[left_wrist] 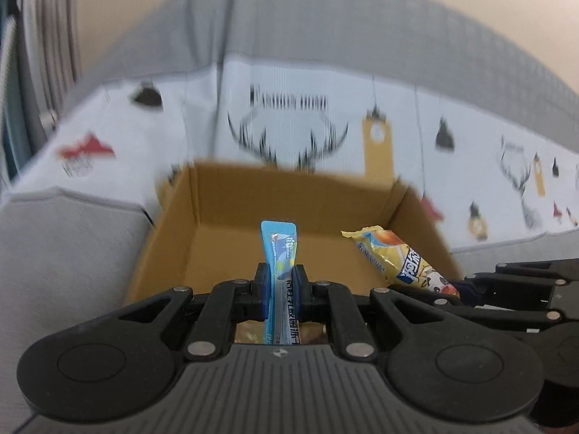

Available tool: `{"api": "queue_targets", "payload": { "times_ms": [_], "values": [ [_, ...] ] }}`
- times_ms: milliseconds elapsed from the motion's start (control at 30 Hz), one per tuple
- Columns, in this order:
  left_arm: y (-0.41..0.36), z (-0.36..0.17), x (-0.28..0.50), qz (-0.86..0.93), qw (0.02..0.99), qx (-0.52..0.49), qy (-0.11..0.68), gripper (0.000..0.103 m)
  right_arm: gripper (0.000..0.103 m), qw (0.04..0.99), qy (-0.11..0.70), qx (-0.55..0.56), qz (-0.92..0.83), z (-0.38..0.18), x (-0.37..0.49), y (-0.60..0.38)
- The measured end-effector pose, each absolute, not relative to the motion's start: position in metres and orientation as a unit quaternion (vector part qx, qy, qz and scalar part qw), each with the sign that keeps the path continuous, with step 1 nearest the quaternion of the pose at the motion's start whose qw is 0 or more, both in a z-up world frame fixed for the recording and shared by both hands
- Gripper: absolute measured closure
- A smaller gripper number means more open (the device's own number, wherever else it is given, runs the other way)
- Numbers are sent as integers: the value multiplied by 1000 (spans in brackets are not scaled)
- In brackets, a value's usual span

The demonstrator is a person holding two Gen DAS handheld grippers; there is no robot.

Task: Organize snacks
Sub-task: 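Carry both snacks into the box and open both tools to release them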

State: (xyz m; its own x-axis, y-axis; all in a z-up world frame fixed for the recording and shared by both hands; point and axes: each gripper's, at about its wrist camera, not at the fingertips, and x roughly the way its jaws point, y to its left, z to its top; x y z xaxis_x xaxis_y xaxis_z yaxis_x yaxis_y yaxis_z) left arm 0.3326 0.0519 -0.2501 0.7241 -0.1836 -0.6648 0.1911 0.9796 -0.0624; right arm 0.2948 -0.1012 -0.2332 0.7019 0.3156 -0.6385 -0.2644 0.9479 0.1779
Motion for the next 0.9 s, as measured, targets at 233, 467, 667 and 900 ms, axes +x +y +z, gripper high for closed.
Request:
{"api": "queue_targets", "payload": {
  "times_ms": [233,467,667,900],
  "values": [
    [51,-294,353,-104,900,1,424,90,85,889,440,41,118,-291,316,-99],
    [56,-252,319,-86,914,-2,397,3,40,893,433,40,116,-274,289,-91],
    [52,-187,249,-110,918,17,380,0,32,905,405,68,106,-220,235,-94],
    [47,-97,151,-71,927,13,367,0,14,917,368,110,111,-133,149,-112]
  ]
}}
